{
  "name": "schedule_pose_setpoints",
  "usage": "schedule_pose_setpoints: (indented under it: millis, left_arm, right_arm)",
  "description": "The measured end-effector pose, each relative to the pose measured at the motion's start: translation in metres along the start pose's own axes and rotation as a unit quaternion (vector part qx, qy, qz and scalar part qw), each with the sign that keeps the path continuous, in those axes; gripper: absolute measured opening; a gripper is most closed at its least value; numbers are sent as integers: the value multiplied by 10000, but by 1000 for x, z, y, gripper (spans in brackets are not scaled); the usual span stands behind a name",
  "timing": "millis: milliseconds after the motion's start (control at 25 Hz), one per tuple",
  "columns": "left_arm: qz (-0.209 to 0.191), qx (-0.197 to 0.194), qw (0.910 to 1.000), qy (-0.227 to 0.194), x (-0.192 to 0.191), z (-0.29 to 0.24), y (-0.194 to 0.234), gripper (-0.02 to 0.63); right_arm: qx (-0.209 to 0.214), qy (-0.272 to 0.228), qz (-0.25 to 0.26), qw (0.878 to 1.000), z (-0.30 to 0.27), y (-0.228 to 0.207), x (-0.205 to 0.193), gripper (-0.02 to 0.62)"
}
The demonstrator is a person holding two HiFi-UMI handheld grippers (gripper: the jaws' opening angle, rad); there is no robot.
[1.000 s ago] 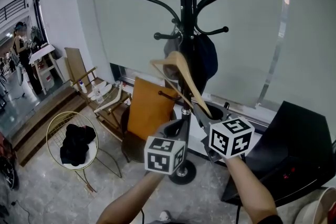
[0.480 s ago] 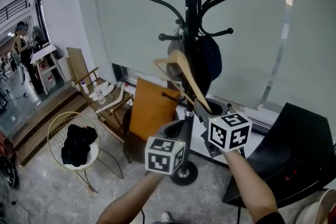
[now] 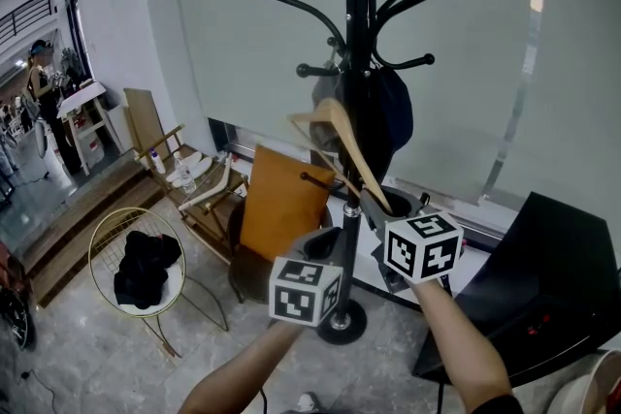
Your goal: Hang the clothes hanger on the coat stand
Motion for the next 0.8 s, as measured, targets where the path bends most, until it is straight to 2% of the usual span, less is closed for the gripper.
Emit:
schedule_pose_setpoints:
  millis: [800]
  left_arm:
    - [-1,-27,10000,35,-6,-1,-7,5]
  right_arm:
    - [-4,-73,146,9999,7,-2,-14,54]
Point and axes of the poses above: the fingertips, and each gripper's own axes: z backward along the fingers, y to its left, x out of its top, the point moved 10 cm from there along z, backward along the fingers, and after that the axes turned 2 degrees about -x, right-handed, at the moved point
